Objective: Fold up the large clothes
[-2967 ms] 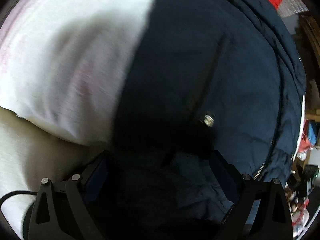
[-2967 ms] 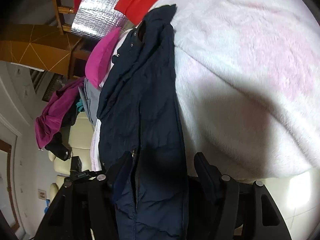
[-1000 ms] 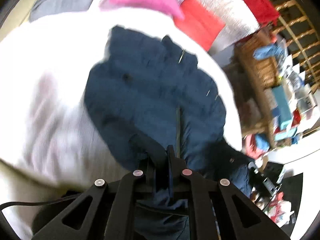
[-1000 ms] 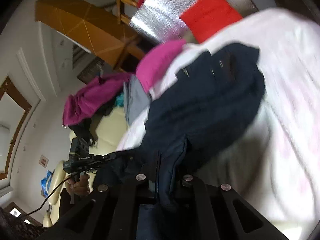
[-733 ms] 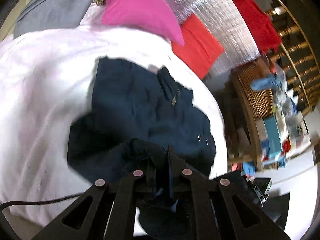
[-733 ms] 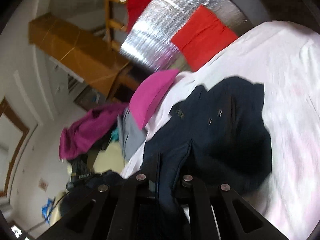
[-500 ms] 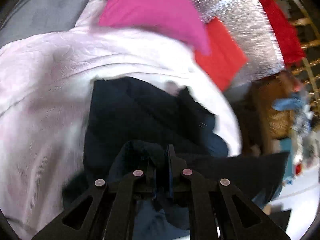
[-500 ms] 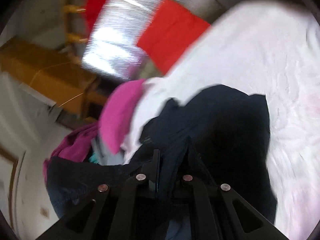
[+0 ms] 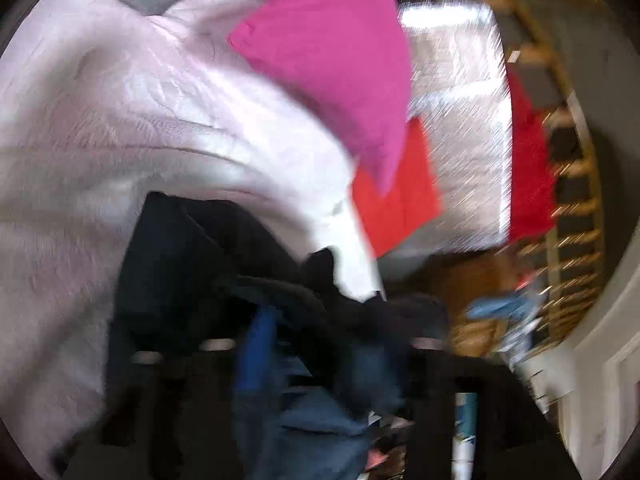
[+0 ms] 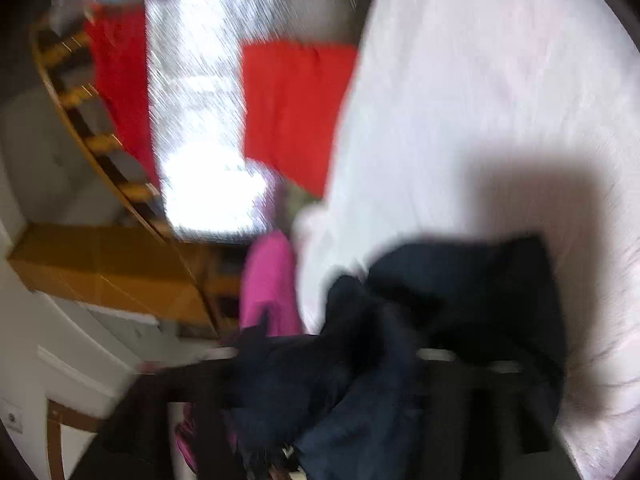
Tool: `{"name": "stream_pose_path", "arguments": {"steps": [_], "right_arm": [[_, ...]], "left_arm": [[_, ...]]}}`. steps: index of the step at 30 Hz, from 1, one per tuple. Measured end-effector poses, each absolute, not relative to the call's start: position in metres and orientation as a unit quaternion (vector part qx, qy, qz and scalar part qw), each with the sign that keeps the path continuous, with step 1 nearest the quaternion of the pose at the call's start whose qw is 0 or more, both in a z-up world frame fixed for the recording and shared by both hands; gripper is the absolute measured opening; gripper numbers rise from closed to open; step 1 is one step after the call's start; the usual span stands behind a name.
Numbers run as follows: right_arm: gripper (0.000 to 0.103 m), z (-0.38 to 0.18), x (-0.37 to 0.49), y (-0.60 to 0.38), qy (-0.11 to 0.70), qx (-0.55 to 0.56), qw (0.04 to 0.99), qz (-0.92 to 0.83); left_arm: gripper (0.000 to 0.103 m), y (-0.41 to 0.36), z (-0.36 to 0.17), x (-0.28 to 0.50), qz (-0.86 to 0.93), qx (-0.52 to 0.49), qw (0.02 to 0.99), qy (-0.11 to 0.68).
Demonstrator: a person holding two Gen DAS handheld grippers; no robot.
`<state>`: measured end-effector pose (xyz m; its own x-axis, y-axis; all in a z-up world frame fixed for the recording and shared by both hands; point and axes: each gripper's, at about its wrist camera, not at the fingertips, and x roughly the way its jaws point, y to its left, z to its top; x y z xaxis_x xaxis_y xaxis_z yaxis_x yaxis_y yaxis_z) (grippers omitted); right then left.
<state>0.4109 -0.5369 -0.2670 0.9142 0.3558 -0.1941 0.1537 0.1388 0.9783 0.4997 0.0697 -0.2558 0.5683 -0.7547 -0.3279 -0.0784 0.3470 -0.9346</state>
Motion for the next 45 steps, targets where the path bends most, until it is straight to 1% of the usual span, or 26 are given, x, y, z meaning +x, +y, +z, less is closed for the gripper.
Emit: {"name": "stream_pose_path", "arguments": {"steps": [1,5,10,11,12,13,14,15,20,21,22,24,26,27,31,33,34,35,36,37,38,40,41,42,43,45], "right_arm": [[0.090,-0.260,0.406,-0.538,0.193,0.641,0.740,0.058],[0.090,-0.233,0.388,-0.516,0.239,0.584,0.771,0.085],[0.089,-0.218,0.383,-0.473,0.288,0.499,0.813,0.082],[0.087,-0.215,0.389,-0.460,0.308,0.475,0.821,0.073],[0.076,-0.217,0.392,-0.457,0.320,0.461,0.825,0.068],[0.060,-0.214,0.399,-0.446,0.339,0.436,0.831,0.060],[0.054,-0.211,0.403,-0.441,0.351,0.420,0.835,0.050],[0.052,-0.208,0.406,-0.437,0.357,0.404,0.841,0.037],[0.052,-0.193,0.414,-0.447,0.347,0.338,0.874,-0.029],[0.054,-0.193,0.417,-0.452,0.349,0.337,0.874,-0.030],[0.061,-0.195,0.425,-0.458,0.356,0.336,0.871,-0.033],[0.068,-0.198,0.443,-0.467,0.368,0.331,0.868,-0.046],[0.070,-0.203,0.457,-0.470,0.381,0.322,0.865,-0.051],[0.074,-0.208,0.466,-0.473,0.393,0.317,0.862,-0.053],[0.076,-0.226,0.498,-0.480,0.420,0.323,0.846,-0.051],[0.080,-0.238,0.515,-0.478,0.442,0.333,0.831,-0.042],[0.080,-0.242,0.515,-0.476,0.445,0.333,0.831,-0.040],[0.080,-0.244,0.517,-0.472,0.444,0.326,0.834,-0.038],[0.074,-0.244,0.517,-0.465,0.439,0.300,0.846,-0.045],[0.055,-0.244,0.515,-0.461,0.434,0.278,0.855,-0.053],[0.048,-0.242,0.511,-0.458,0.427,0.264,0.863,-0.062],[0.030,-0.234,0.497,-0.459,0.397,0.267,0.875,-0.074],[0.025,-0.229,0.487,-0.461,0.376,0.271,0.883,-0.079],[0.017,-0.225,0.479,-0.462,0.357,0.272,0.890,-0.079],[0.015,-0.220,0.472,-0.462,0.340,0.271,0.897,-0.081],[0.015,-0.215,0.461,-0.457,0.320,0.263,0.906,-0.094]], "left_arm": [[0.087,0.073,-0.252,0.488,-0.221,-0.529,0.727,0.379],[0.089,0.085,-0.232,0.441,-0.173,-0.541,0.769,0.294],[0.090,0.059,-0.226,0.410,-0.131,-0.489,0.806,0.307],[0.090,0.052,-0.228,0.406,-0.115,-0.475,0.813,0.316],[0.090,0.047,-0.228,0.404,-0.097,-0.454,0.823,0.327],[0.090,0.048,-0.230,0.403,-0.084,-0.433,0.832,0.337],[0.090,0.046,-0.229,0.404,-0.071,-0.410,0.841,0.345],[0.090,0.046,-0.229,0.405,-0.058,-0.392,0.848,0.352],[0.090,0.055,-0.232,0.417,-0.014,-0.361,0.849,0.385],[0.090,0.057,-0.236,0.422,-0.002,-0.344,0.849,0.402],[0.090,0.059,-0.240,0.427,0.005,-0.332,0.846,0.417],[0.090,0.064,-0.249,0.437,0.008,-0.328,0.835,0.442],[0.090,0.070,-0.257,0.442,-0.001,-0.340,0.822,0.457],[0.090,0.070,-0.260,0.445,-0.006,-0.342,0.815,0.468],[0.089,0.068,-0.267,0.448,-0.015,-0.333,0.797,0.503],[0.079,0.066,-0.269,0.451,-0.023,-0.336,0.793,0.508],[0.067,0.064,-0.269,0.452,-0.031,-0.335,0.792,0.510],[0.062,0.062,-0.268,0.454,-0.035,-0.330,0.793,0.512],[0.060,0.059,-0.265,0.454,-0.033,-0.317,0.798,0.511],[0.053,0.057,-0.263,0.455,-0.034,-0.310,0.801,0.510],[0.049,0.055,-0.262,0.455,-0.036,-0.306,0.803,0.509],[0.044,0.053,-0.257,0.453,-0.035,-0.300,0.809,0.504],[0.040,0.052,-0.255,0.452,-0.036,-0.298,0.812,0.501],[0.039,0.053,-0.253,0.451,-0.037,-0.298,0.814,0.498],[0.036,0.053,-0.250,0.451,-0.040,-0.297,0.816,0.494],[0.034,0.053,-0.245,0.450,-0.044,-0.293,0.822,0.486]]}}
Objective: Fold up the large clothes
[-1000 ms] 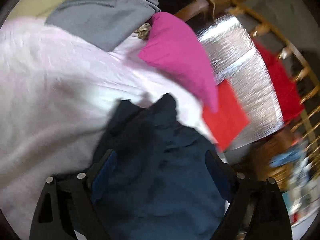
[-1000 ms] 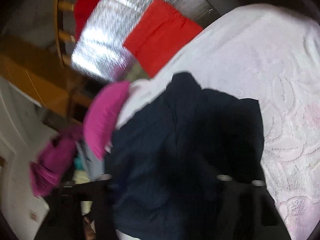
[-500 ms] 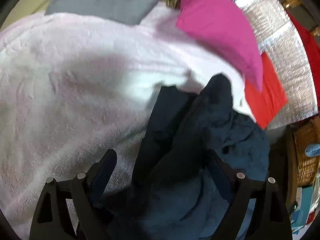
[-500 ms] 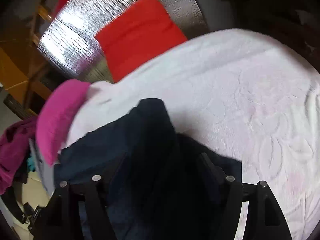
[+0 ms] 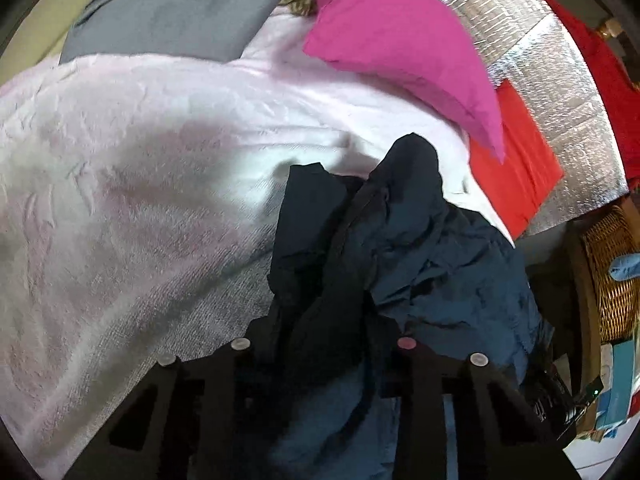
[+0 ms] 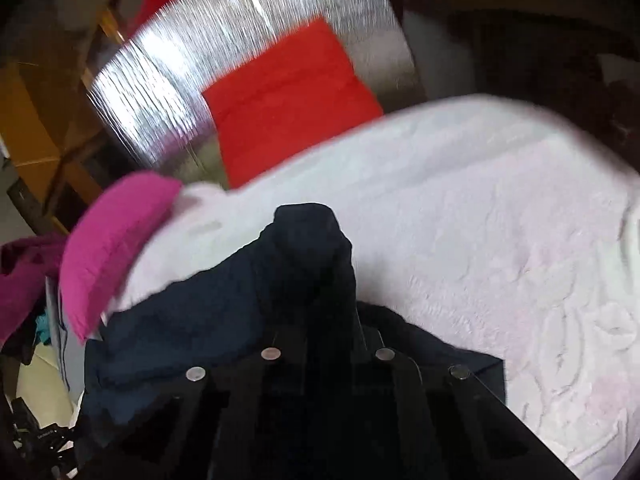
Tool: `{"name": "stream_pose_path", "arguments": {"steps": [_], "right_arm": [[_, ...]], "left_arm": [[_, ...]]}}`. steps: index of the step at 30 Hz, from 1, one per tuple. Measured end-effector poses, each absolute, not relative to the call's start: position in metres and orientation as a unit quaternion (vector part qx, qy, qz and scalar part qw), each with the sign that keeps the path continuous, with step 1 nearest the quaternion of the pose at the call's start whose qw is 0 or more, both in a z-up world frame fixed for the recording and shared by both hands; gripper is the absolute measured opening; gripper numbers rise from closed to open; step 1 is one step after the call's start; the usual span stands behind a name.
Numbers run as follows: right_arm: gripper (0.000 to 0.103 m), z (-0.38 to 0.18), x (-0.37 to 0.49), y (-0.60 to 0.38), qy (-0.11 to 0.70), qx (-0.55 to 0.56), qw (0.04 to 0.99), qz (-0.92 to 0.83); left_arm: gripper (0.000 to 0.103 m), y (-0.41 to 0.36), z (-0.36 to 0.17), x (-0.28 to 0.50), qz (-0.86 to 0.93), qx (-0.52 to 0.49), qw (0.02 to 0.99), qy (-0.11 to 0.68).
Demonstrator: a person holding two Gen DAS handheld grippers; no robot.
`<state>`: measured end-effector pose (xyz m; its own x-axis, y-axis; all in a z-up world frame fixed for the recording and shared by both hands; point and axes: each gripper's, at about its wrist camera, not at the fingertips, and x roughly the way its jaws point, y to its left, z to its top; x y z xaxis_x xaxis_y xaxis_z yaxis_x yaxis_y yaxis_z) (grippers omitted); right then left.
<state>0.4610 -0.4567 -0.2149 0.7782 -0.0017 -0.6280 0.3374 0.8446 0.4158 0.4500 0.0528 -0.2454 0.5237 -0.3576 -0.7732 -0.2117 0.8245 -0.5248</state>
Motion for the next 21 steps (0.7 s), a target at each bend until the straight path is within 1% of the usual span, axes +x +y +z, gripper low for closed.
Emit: {"name": "stream_pose_path", "arguments": {"steps": [3,4,6,7,8,10,11,12,13,15,16,18,21], "right_arm": [[0.015,-0.236,0.470,-0.457,0.361,0.265,0.888,-0.106],[0.017,-0.243,0.471,-0.461,0.369,0.278,0.881,-0.106],[0.020,-0.251,0.473,-0.468,0.383,0.306,0.866,-0.100],[0.020,-0.251,0.470,-0.470,0.380,0.314,0.865,-0.100],[0.027,-0.249,0.466,-0.471,0.381,0.314,0.863,-0.103],[0.039,-0.248,0.462,-0.472,0.385,0.319,0.861,-0.099],[0.043,-0.247,0.458,-0.473,0.384,0.326,0.859,-0.092],[0.049,-0.247,0.455,-0.473,0.382,0.331,0.859,-0.089],[0.052,-0.244,0.449,-0.474,0.375,0.336,0.859,-0.089],[0.063,-0.233,0.432,-0.474,0.355,0.337,0.867,-0.096],[0.066,-0.228,0.424,-0.473,0.347,0.334,0.871,-0.101],[0.067,-0.216,0.402,-0.471,0.328,0.328,0.881,-0.093],[0.067,-0.197,0.380,-0.456,0.302,0.300,0.902,-0.078]], "left_arm": [[0.034,0.052,-0.248,0.450,-0.041,-0.286,0.823,0.489],[0.035,0.052,-0.251,0.452,-0.039,-0.287,0.820,0.493],[0.041,0.053,-0.257,0.455,-0.035,-0.287,0.815,0.503],[0.046,0.054,-0.260,0.457,-0.034,-0.285,0.812,0.509],[0.054,0.055,-0.263,0.458,-0.029,-0.285,0.807,0.516],[0.061,0.059,-0.267,0.460,-0.023,-0.293,0.801,0.521],[0.063,0.062,-0.269,0.461,-0.025,-0.301,0.796,0.524],[0.063,0.065,-0.270,0.460,-0.027,-0.311,0.791,0.526],[0.063,0.068,-0.270,0.460,-0.028,-0.318,0.788,0.527],[0.063,0.072,-0.268,0.459,-0.029,-0.324,0.787,0.524],[0.063,0.072,-0.264,0.458,-0.026,-0.317,0.792,0.521],[0.063,0.071,-0.252,0.453,-0.013,-0.291,0.810,0.508],[0.063,0.062,-0.222,0.443,0.010,-0.232,0.860,0.455]]}}
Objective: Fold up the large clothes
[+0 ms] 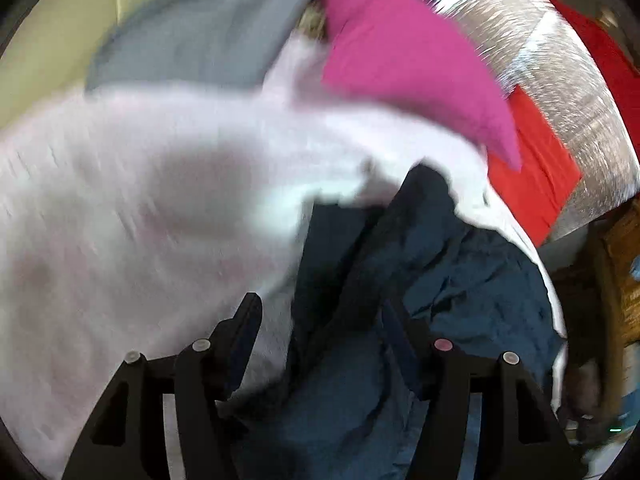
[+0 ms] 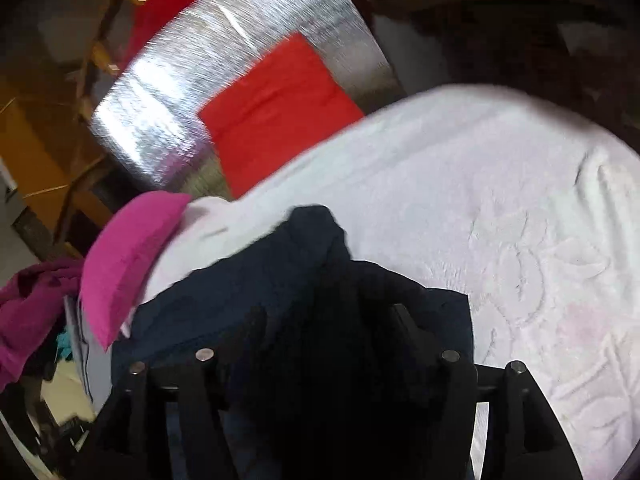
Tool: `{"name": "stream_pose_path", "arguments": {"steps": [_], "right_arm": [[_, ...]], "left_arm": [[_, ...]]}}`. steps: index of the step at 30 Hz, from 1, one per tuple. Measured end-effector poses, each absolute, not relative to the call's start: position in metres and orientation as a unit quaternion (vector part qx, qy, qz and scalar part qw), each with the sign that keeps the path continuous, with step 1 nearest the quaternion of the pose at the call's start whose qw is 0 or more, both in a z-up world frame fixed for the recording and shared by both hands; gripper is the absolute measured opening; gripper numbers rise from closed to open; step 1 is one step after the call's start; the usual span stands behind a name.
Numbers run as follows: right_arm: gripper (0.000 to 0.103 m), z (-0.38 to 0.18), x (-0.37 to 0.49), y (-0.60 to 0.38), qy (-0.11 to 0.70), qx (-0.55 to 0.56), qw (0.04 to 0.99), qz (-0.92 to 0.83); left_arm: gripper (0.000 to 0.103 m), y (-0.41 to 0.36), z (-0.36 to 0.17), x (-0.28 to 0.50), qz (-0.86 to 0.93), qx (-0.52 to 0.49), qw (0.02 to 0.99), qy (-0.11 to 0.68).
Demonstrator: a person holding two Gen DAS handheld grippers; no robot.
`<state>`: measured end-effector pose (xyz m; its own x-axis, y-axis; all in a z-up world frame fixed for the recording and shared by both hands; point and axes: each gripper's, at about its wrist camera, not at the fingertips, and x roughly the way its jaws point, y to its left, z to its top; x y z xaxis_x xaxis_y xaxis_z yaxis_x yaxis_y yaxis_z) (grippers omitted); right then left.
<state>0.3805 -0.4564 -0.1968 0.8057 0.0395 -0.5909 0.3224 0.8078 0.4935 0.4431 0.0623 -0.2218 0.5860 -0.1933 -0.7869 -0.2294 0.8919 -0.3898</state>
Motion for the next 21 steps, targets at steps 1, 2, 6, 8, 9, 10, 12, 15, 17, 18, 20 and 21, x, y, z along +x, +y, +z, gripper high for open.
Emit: {"name": "stream_pose_path", "arguments": {"steps": [1,2,6,8,9,10,12,15,17,18,20,21], "right_arm": [[0.066,-0.190,0.373,-0.450,0.294,0.291,0.908,-0.066],[0.065,-0.184,0.366,-0.442,0.287,0.284,0.914,-0.054],[0.049,-0.174,0.357,-0.405,0.292,0.251,0.923,-0.015],[0.049,-0.179,0.350,-0.391,0.310,0.243,0.919,0.005],[0.048,-0.185,0.348,-0.386,0.321,0.241,0.916,0.010],[0.048,-0.191,0.348,-0.382,0.331,0.241,0.913,0.009],[0.048,-0.211,0.352,-0.378,0.365,0.241,0.899,0.003],[0.042,-0.233,0.356,-0.383,0.379,0.254,0.890,0.000],[0.042,-0.234,0.355,-0.387,0.377,0.265,0.887,0.001],[0.042,-0.235,0.355,-0.388,0.379,0.266,0.886,0.001],[0.042,-0.236,0.356,-0.387,0.384,0.261,0.885,0.002],[0.042,-0.237,0.357,-0.386,0.386,0.261,0.885,0.002]], "left_arm": [[0.063,0.057,-0.212,0.438,0.010,-0.212,0.875,0.436],[0.063,0.052,-0.205,0.434,0.005,-0.196,0.885,0.422],[0.064,0.021,-0.191,0.424,-0.034,-0.122,0.910,0.395],[0.064,-0.002,-0.194,0.425,-0.054,-0.078,0.911,0.401],[0.064,-0.009,-0.198,0.427,-0.060,-0.062,0.909,0.409],[0.064,-0.018,-0.203,0.433,-0.061,-0.053,0.906,0.416],[0.064,-0.024,-0.218,0.438,-0.052,-0.037,0.893,0.446],[0.066,-0.030,-0.236,0.447,-0.045,-0.014,0.878,0.476],[0.069,-0.035,-0.238,0.447,-0.043,0.007,0.880,0.473],[0.070,-0.038,-0.239,0.447,-0.042,0.016,0.880,0.473],[0.073,-0.041,-0.244,0.448,-0.041,0.029,0.879,0.475],[0.074,-0.042,-0.246,0.448,-0.041,0.037,0.878,0.475]]}}
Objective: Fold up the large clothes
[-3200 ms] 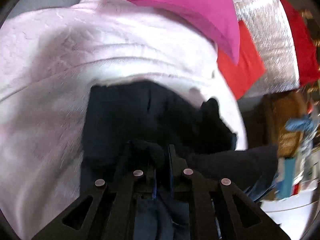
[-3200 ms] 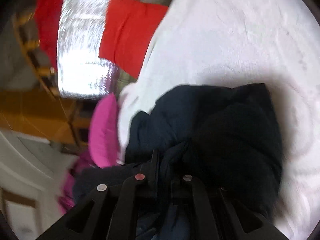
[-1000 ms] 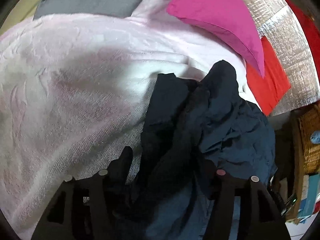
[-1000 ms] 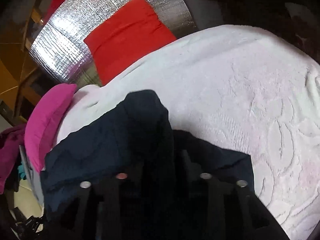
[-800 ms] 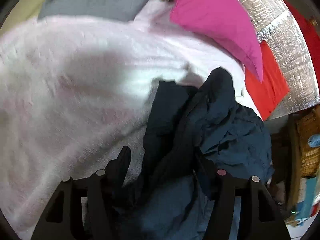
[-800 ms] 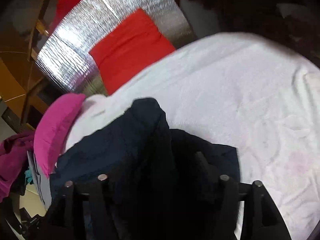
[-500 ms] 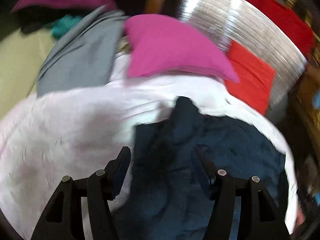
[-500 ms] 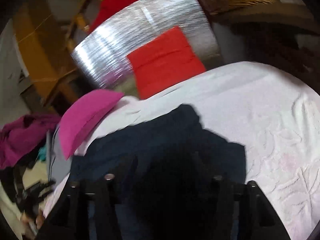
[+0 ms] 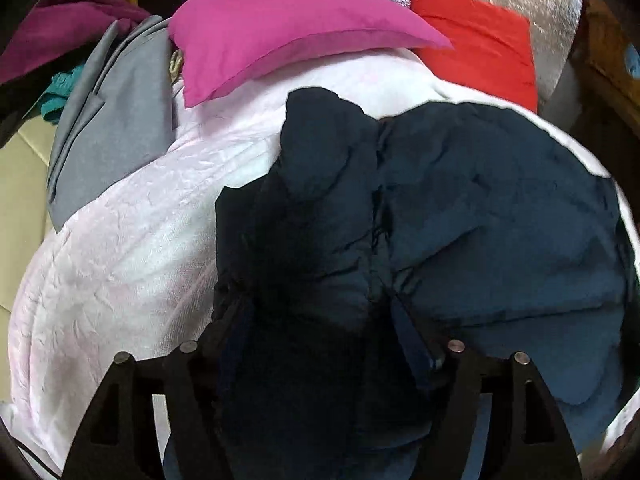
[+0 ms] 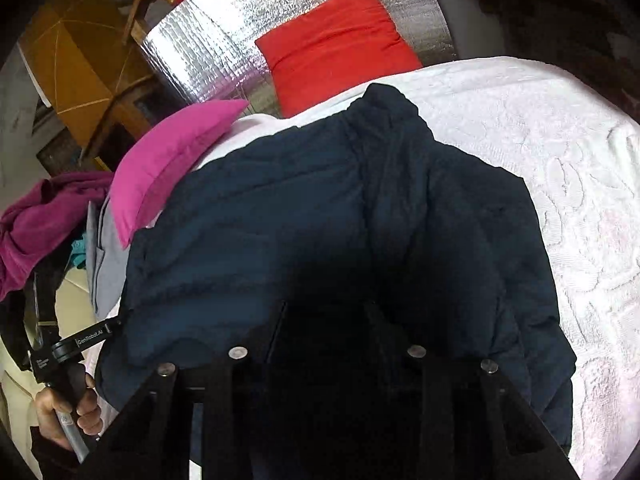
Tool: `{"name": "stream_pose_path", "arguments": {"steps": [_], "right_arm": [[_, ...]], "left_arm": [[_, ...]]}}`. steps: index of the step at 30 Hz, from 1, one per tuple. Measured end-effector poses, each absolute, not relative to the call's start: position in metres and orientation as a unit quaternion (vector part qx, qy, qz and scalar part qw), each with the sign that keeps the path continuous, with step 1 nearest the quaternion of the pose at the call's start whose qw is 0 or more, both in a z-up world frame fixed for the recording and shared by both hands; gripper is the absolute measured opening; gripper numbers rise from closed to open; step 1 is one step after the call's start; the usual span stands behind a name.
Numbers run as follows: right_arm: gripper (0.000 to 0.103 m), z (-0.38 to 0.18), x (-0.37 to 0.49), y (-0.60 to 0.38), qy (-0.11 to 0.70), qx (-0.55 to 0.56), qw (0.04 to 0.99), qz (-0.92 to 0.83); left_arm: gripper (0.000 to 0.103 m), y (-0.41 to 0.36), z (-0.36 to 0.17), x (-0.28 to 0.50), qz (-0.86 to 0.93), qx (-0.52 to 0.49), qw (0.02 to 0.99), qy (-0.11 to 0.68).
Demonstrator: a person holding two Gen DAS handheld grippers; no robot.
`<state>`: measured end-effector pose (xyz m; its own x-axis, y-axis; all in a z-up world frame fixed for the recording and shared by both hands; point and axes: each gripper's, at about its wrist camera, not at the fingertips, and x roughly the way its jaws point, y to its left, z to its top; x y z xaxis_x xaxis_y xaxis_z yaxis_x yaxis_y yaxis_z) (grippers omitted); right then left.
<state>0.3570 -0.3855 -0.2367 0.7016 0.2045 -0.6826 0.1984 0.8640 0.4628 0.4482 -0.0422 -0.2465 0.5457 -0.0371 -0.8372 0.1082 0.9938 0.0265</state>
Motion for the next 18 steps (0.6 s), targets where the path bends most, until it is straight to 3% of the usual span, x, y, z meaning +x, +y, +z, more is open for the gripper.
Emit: {"name": "stream_pose_path", "arguments": {"steps": [7,18], "right_arm": [[0.042,-0.238,0.357,-0.380,0.399,0.248,0.883,-0.014],[0.042,-0.239,0.370,-0.369,0.425,0.228,0.874,-0.059]], "left_arm": [[0.080,-0.042,-0.256,0.440,-0.050,0.051,0.885,0.459],[0.082,-0.036,-0.261,0.435,-0.078,0.052,0.890,0.447]]}}
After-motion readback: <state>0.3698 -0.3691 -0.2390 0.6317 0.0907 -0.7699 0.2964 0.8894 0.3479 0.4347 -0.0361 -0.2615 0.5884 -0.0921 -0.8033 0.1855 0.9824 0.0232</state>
